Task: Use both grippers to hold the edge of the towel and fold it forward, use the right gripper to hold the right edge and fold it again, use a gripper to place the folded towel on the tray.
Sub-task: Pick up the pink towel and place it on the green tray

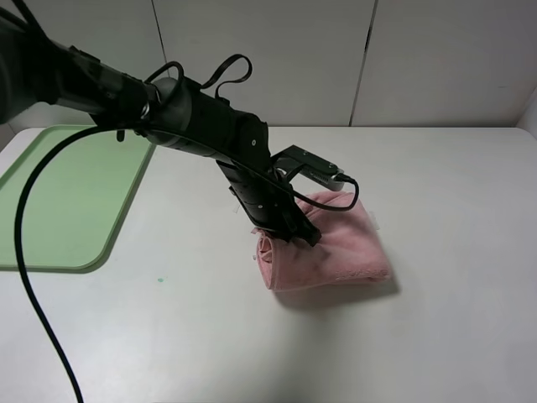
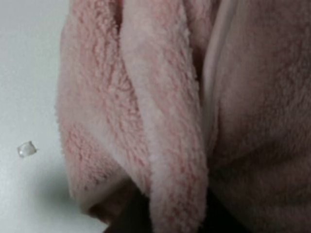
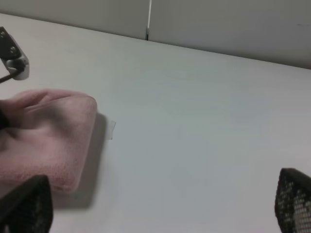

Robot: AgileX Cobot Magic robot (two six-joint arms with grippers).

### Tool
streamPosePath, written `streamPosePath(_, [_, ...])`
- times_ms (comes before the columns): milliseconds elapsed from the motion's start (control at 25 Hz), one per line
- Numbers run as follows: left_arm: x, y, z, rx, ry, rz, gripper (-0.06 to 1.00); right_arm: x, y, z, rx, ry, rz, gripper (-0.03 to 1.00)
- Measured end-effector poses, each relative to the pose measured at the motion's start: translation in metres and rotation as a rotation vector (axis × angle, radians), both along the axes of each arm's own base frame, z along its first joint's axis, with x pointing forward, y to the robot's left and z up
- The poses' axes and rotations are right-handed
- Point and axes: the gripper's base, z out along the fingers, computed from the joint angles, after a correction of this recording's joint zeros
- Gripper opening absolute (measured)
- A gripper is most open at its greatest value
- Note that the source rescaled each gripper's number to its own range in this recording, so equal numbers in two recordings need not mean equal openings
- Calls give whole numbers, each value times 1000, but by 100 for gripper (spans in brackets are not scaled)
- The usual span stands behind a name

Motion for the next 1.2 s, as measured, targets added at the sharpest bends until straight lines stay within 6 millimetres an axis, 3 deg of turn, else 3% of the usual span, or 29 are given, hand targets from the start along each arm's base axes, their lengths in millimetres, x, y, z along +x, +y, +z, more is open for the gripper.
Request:
streamPosePath(320, [5, 15, 23, 44, -1, 13, 6, 0, 0, 0, 0, -1, 0, 100])
streamPosePath(720, [23, 54, 65, 83, -37, 68, 6, 0, 0, 0, 0, -1, 0, 100])
streamPosePath(1200, [41, 105, 93, 129, -38, 166, 6, 0, 0, 0, 0, -1, 0, 100])
